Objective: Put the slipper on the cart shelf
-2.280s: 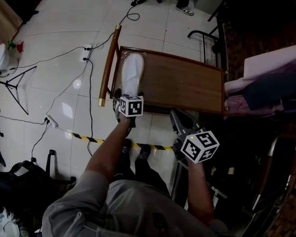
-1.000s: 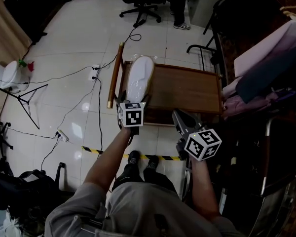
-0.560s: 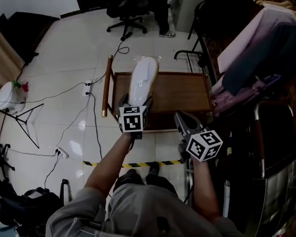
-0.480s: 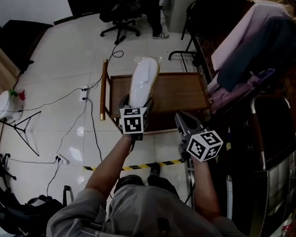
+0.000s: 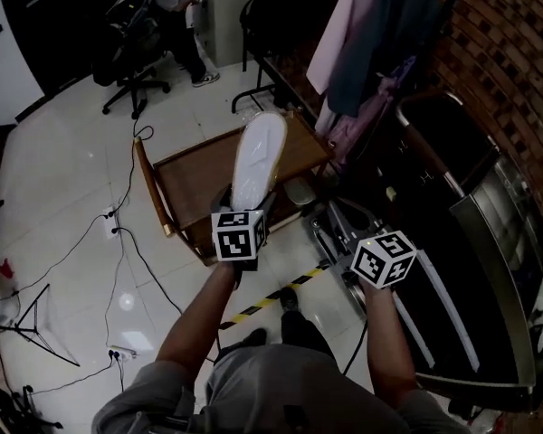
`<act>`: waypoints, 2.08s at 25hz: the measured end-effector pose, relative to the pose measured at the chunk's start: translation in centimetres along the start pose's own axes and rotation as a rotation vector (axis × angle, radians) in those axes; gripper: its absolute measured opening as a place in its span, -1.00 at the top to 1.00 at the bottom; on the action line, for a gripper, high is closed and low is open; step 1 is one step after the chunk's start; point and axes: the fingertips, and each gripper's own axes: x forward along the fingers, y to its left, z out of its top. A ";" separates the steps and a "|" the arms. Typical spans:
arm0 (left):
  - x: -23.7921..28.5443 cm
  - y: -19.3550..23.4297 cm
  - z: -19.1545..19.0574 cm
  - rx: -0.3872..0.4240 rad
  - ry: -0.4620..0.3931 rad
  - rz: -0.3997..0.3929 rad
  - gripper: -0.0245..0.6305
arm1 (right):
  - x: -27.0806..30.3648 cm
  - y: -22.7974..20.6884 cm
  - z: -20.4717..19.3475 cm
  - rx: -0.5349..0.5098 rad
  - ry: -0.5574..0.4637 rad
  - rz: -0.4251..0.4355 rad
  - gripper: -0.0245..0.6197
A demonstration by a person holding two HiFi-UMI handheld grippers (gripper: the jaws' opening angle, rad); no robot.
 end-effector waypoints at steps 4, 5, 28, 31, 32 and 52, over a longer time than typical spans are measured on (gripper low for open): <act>-2.0 -4.5 -1.5 0.049 0.025 -0.135 -0.41 | -4.7 0.9 -1.1 0.015 -0.022 -0.112 0.92; -2.4 -5.8 -2.1 0.060 0.035 -0.168 -0.41 | -5.9 0.9 -1.4 0.022 -0.027 -0.139 0.92; -11.7 -38.1 -16.2 0.296 0.224 -0.683 -0.41 | -39.2 -3.8 -7.1 0.182 -0.214 -0.612 0.92; -12.7 -42.2 -17.8 0.311 0.237 -0.705 -0.41 | -43.8 -4.2 -7.0 0.178 -0.230 -0.637 0.92; -12.9 -43.7 -18.2 0.314 0.238 -0.711 -0.41 | -45.5 -4.4 -7.0 0.176 -0.237 -0.648 0.92; -10.6 -63.9 -25.4 0.428 0.316 -0.824 -0.41 | -64.6 -10.3 -11.2 0.178 -0.223 -0.877 0.92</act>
